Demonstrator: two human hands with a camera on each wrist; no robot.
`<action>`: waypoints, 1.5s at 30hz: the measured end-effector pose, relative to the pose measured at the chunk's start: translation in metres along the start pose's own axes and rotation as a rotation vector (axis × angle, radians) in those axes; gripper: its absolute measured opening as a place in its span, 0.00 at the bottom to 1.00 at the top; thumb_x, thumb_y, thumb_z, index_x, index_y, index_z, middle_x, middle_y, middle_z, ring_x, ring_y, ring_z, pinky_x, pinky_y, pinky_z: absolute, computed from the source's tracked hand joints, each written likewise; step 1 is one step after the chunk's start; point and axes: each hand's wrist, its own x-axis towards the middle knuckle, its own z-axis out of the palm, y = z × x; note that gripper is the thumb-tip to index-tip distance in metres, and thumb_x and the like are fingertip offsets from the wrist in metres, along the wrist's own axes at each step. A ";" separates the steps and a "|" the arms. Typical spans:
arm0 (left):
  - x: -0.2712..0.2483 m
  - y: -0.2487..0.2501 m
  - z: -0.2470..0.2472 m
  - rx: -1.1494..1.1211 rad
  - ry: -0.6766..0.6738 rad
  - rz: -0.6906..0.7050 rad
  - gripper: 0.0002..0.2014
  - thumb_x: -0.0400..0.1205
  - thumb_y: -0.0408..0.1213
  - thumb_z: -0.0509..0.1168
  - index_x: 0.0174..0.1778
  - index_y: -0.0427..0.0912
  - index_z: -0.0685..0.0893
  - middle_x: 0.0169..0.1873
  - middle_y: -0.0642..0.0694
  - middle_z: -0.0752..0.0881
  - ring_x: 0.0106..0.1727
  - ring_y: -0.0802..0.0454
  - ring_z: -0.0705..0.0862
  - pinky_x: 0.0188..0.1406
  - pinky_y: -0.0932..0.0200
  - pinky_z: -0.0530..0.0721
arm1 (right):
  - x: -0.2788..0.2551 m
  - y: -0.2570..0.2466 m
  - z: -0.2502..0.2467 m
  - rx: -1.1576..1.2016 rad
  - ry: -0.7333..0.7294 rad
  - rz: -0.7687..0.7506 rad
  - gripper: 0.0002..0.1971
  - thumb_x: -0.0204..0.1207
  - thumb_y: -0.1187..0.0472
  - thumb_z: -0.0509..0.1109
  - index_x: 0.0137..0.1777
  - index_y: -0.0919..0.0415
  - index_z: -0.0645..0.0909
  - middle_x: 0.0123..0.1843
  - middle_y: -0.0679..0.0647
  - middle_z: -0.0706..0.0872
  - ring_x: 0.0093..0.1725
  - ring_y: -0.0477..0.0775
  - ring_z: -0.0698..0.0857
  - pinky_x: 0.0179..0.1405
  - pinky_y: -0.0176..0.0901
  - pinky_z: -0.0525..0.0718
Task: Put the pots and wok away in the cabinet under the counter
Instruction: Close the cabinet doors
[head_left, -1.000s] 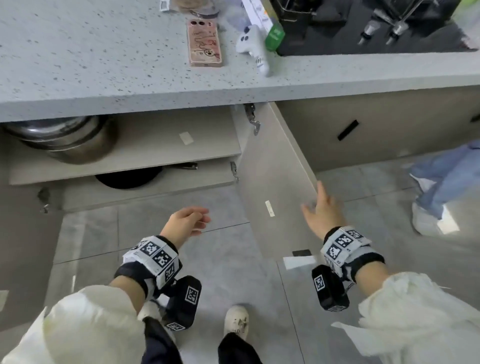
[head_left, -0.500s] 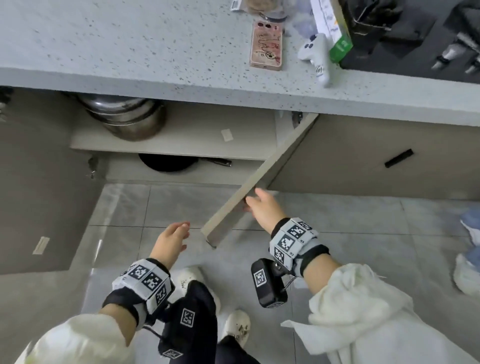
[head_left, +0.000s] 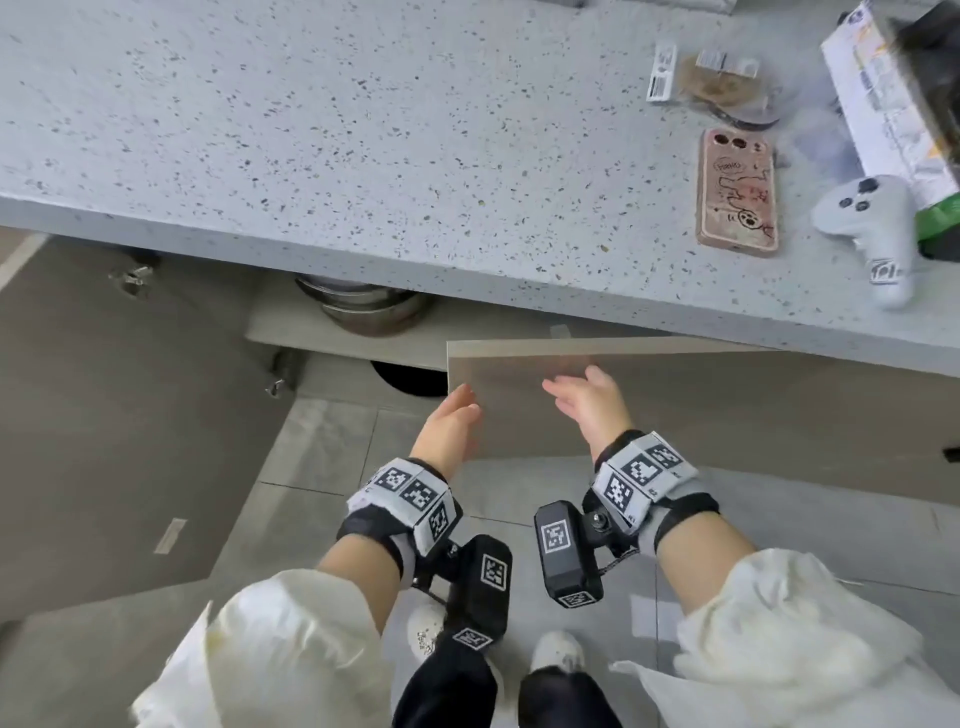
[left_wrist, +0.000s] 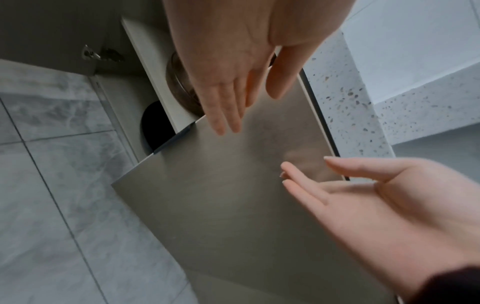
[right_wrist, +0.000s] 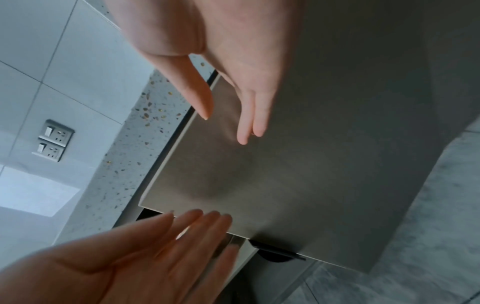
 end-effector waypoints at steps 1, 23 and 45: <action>0.006 0.008 0.003 -0.023 -0.009 0.020 0.25 0.83 0.29 0.51 0.79 0.40 0.61 0.79 0.45 0.66 0.78 0.46 0.67 0.76 0.50 0.68 | 0.005 -0.003 0.001 0.010 0.002 -0.005 0.35 0.75 0.70 0.65 0.76 0.78 0.50 0.73 0.67 0.74 0.74 0.63 0.72 0.78 0.58 0.65; 0.012 0.056 -0.146 0.208 0.482 0.206 0.16 0.80 0.36 0.61 0.64 0.42 0.79 0.60 0.42 0.84 0.63 0.47 0.81 0.66 0.51 0.78 | -0.011 -0.084 0.105 -0.730 -0.411 -0.727 0.16 0.78 0.67 0.57 0.58 0.59 0.83 0.58 0.52 0.88 0.57 0.48 0.84 0.61 0.33 0.77; -0.076 0.022 -0.391 0.900 1.042 -0.155 0.24 0.77 0.34 0.58 0.71 0.36 0.70 0.72 0.35 0.71 0.68 0.32 0.73 0.69 0.44 0.70 | -0.004 -0.101 0.247 -1.522 -0.179 -1.211 0.45 0.75 0.53 0.63 0.79 0.61 0.32 0.84 0.59 0.39 0.83 0.57 0.39 0.80 0.50 0.36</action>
